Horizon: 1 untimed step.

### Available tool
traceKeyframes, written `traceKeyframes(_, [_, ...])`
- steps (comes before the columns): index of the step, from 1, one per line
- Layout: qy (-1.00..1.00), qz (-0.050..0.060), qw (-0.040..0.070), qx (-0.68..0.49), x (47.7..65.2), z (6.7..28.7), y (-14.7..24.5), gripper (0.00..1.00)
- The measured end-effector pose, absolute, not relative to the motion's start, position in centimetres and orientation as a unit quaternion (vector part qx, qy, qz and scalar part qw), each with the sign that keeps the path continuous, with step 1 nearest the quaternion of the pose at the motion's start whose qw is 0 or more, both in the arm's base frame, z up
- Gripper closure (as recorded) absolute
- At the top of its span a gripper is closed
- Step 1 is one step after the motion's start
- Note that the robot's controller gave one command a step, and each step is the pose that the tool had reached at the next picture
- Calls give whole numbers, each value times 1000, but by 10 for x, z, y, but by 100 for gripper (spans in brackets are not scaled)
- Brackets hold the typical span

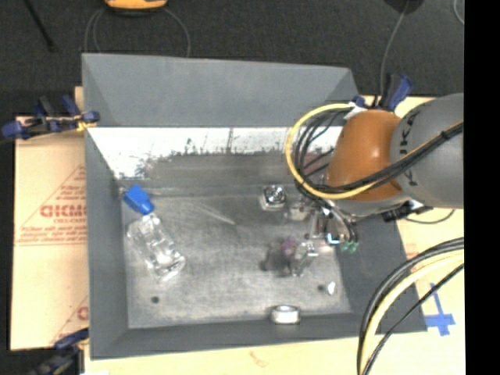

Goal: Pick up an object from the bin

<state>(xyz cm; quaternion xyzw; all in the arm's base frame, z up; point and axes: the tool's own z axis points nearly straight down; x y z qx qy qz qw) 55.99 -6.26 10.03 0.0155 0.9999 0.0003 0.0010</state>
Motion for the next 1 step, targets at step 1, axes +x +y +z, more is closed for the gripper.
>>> traceKeyframes(1, [996,1,6,84,552,74,-63,0])
